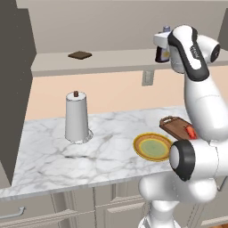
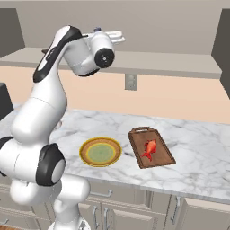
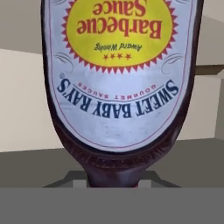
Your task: Pick the fish from the plate and place it on the cutting board. Then pick the condiment bottle from the cabinet and place it next to the cutting board.
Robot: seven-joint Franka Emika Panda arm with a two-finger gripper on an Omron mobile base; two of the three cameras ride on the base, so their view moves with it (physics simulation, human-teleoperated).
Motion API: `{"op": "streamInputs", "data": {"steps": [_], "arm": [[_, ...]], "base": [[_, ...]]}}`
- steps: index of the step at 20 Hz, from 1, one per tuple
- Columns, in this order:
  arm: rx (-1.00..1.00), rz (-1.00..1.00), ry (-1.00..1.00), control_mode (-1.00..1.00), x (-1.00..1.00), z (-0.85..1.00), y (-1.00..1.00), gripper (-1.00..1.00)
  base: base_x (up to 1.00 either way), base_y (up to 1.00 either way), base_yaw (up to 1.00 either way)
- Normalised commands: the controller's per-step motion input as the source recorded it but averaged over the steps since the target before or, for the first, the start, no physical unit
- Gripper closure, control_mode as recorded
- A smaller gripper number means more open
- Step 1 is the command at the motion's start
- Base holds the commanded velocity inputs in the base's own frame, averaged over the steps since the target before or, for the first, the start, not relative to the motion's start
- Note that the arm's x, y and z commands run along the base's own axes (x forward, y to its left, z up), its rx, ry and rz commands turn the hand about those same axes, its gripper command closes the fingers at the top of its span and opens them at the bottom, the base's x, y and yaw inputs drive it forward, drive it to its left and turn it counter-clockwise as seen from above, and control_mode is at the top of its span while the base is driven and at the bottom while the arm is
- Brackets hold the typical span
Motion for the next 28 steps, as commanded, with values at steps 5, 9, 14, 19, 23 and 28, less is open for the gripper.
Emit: {"op": "streamInputs", "data": {"steps": [5, 9, 14, 19, 23, 28], "arm": [[0.00, -0.02, 0.02, -1.00, -0.44, 0.00, -0.25, 1.00], [0.00, -0.02, 0.02, -1.00, -0.50, 0.00, -0.26, 1.00], [0.00, -0.03, 0.03, -1.00, -0.53, -0.01, -0.27, 1.00], [0.00, -0.03, 0.01, -1.00, -0.52, -0.07, -0.24, 1.00], [0.00, -0.02, 0.00, -1.00, -0.47, -0.23, -0.20, 1.00], [0.00, 0.00, 0.00, -1.00, -0.34, -0.39, -0.07, 1.00]], "base": [[0.00, 0.00, 0.00], [0.00, 0.00, 0.00], [0.00, 0.00, 0.00], [0.00, 0.00, 0.00], [0.00, 0.00, 0.00], [0.00, 0.00, 0.00]]}}
